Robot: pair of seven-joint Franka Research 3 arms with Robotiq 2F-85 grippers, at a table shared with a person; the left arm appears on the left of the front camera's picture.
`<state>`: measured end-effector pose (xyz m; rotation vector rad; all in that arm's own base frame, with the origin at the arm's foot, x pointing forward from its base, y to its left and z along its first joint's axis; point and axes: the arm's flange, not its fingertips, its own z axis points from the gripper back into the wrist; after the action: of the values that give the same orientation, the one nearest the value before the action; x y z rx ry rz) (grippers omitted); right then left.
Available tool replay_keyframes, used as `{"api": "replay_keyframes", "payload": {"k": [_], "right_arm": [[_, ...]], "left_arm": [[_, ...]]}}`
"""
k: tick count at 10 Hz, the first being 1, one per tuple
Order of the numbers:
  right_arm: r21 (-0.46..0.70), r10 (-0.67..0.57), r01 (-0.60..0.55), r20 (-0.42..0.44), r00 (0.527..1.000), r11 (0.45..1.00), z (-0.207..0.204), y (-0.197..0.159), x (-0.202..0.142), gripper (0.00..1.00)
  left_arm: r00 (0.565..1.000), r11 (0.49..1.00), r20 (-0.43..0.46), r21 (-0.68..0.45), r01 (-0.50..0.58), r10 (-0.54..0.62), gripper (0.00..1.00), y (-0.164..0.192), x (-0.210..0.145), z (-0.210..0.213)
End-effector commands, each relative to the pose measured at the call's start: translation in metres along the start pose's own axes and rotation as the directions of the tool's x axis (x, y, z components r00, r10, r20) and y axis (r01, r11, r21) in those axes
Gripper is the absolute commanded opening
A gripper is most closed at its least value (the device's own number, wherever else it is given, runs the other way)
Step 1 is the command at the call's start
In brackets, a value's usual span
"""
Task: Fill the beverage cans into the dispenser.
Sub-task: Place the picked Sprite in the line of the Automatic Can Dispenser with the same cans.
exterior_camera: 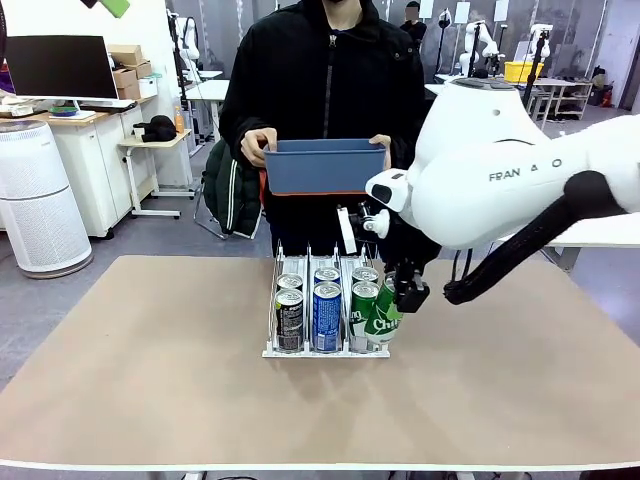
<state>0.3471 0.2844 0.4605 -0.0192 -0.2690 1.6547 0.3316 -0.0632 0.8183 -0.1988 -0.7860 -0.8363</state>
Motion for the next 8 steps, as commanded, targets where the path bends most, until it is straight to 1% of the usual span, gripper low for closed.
{"api": "replay_keyframes", "payload": {"k": [1,2,3,5,8], "right_arm": [[-0.016,0.009,-0.009,0.028,1.0,1.0,-0.001,-0.017,0.009,0.58],[-0.018,0.004,-0.003,0.041,0.999,1.0,-0.002,-0.021,0.009,0.58],[-0.025,-0.007,0.008,0.037,0.999,1.0,-0.008,-0.024,0.014,0.58],[-0.038,-0.009,0.009,0.01,1.0,0.999,-0.018,-0.035,0.017,0.58],[-0.087,-0.017,0.016,-0.02,1.0,0.996,-0.023,-0.036,0.019,0.58]], "left_arm": [[1.0,1.0,-0.001,-0.001,-0.005,0.005,1.0,0.0,-0.001,-0.001],[1.0,1.0,-0.001,-0.001,-0.005,0.005,1.0,0.0,-0.001,-0.001],[1.0,1.0,-0.001,-0.001,-0.005,0.005,1.0,0.0,-0.001,-0.001],[1.0,1.0,-0.001,-0.001,-0.005,0.005,1.0,0.0,-0.001,-0.001],[1.0,1.0,-0.001,-0.001,-0.005,0.005,1.0,0.0,-0.001,-0.001]]}}
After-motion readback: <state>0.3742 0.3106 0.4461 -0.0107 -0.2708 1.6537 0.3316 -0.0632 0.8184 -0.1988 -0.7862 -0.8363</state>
